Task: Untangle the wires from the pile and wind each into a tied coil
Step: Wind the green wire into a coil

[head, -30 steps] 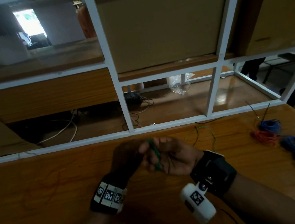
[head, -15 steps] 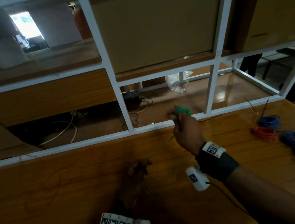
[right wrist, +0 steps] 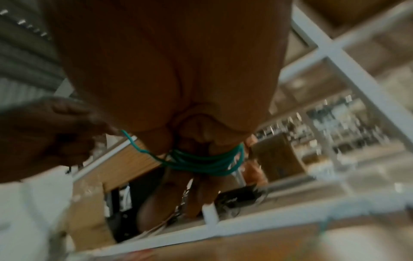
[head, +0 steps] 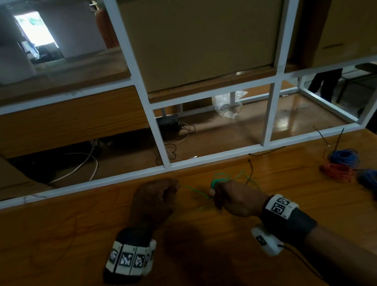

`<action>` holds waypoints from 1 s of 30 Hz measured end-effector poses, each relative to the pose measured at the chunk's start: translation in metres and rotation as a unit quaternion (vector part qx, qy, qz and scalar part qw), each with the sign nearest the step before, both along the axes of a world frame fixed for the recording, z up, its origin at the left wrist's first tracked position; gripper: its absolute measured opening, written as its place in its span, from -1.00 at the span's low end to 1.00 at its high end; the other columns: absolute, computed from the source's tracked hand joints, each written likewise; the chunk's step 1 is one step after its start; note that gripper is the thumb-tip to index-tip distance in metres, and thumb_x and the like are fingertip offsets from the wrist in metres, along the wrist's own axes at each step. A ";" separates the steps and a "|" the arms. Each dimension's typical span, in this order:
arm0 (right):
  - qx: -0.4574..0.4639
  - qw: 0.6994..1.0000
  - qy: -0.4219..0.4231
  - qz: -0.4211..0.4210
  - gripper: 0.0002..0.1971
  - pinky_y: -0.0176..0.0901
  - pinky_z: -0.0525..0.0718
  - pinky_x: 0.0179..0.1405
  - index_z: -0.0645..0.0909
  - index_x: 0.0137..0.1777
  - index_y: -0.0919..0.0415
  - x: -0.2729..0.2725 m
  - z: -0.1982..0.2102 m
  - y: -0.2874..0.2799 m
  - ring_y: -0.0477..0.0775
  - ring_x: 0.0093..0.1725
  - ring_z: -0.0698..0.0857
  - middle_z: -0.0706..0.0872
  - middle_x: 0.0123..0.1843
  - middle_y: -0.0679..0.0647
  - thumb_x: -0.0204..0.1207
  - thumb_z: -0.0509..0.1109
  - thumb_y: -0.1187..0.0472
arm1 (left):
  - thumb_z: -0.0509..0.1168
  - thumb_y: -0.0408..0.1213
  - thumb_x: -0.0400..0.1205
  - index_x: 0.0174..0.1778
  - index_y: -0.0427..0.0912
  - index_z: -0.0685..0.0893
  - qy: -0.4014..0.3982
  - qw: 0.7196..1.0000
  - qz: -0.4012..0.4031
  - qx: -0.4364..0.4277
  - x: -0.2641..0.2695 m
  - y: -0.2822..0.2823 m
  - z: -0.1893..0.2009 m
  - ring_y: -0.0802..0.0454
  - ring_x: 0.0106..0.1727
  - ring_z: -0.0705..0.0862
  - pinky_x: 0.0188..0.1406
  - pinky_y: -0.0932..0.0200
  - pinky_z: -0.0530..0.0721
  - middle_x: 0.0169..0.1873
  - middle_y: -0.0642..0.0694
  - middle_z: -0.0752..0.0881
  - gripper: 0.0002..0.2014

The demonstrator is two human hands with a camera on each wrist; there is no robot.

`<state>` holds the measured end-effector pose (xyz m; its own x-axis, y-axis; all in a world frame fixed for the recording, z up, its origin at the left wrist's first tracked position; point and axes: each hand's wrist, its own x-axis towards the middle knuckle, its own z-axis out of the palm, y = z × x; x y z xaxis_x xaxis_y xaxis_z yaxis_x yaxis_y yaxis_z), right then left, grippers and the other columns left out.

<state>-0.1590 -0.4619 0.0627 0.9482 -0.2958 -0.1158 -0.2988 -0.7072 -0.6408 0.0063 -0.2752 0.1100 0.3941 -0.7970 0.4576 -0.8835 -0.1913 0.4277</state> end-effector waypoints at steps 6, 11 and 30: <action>0.232 0.964 0.024 0.129 -0.56 0.49 0.59 0.36 0.78 -0.08 0.16 -0.008 0.017 0.022 0.31 0.20 0.76 0.84 0.05 0.09 0.79 0.24 -0.13 | 0.44 -0.39 0.61 -0.02 -0.08 0.84 0.001 0.997 -0.048 -0.064 0.034 -0.017 0.011 0.34 -0.03 0.70 -0.06 0.58 0.61 -0.07 0.12 0.78 -0.86; 0.493 0.836 -0.010 0.242 -0.75 0.26 0.57 0.39 0.66 0.12 0.43 0.002 0.037 0.047 0.18 0.10 0.77 0.86 -0.07 0.07 0.79 0.19 0.29 | 0.42 -0.09 0.57 -0.07 0.26 0.83 0.212 0.967 -0.108 -0.095 0.036 -0.037 0.010 0.12 0.05 0.80 0.09 0.17 0.75 -0.06 0.17 0.84 -0.87; 0.122 0.821 -0.464 -0.311 -0.70 -0.15 0.72 0.07 0.73 0.20 0.24 0.056 0.063 -0.004 0.10 -0.06 0.77 0.85 0.11 0.03 0.84 0.19 0.10 | 0.19 -0.40 0.74 -0.15 -0.14 0.74 0.431 0.894 -0.045 -0.113 -0.008 -0.021 -0.050 0.00 -0.36 0.66 -0.36 0.14 0.71 -0.35 -0.02 0.72 -0.76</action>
<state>-0.1031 -0.4657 0.1255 0.3360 -0.8308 0.4436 0.1432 -0.4205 -0.8959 -0.0014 -0.2967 0.0601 0.6164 -0.7693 0.1683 -0.2152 0.0410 0.9757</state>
